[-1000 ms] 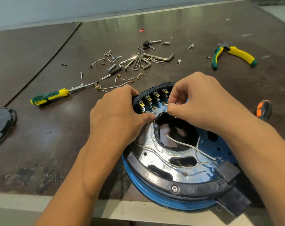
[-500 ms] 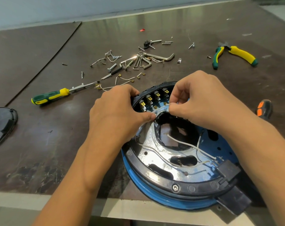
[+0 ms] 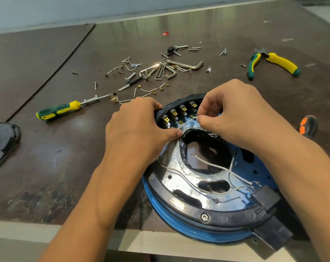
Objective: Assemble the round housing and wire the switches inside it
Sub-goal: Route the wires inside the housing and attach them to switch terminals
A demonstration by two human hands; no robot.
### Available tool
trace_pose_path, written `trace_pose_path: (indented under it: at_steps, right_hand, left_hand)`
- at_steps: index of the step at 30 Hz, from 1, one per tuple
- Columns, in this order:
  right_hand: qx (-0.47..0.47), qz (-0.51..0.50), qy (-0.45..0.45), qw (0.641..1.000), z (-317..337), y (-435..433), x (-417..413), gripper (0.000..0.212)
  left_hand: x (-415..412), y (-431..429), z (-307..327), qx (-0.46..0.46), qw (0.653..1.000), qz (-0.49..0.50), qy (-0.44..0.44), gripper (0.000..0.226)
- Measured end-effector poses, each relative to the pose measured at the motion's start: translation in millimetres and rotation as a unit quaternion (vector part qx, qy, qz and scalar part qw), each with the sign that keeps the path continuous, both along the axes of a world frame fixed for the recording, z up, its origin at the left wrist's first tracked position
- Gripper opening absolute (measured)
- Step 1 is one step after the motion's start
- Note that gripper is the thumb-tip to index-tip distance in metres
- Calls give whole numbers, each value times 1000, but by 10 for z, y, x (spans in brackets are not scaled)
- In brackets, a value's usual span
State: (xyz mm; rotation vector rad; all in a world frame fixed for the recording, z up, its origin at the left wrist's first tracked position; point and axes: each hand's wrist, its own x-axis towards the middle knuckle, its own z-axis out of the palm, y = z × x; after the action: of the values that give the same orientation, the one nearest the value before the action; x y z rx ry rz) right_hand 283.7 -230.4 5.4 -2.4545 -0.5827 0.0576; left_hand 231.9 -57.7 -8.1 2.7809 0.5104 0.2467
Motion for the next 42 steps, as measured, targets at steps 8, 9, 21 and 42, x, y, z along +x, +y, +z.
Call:
trace_pose_path:
  at_steps: [8,9,21,42]
  right_hand:
    - [-7,-8,-6,1000,3,11,-6,21]
    - [-6,-8,-5,1000,3,7,-4,20]
    - [-20,20,-10,1000,5,14,-11,20]
    - [5,24,-52,998,-18,15,28,22]
  left_hand:
    - [4,-3,-9,10,1000,3,-4,83]
    - [4,-4,-10,10,1000,2,-2,83]
    - [-6,-11,-10,-6,1000,7,9,76]
    - [-21,-41,3,8,1000,-7,-16,60]
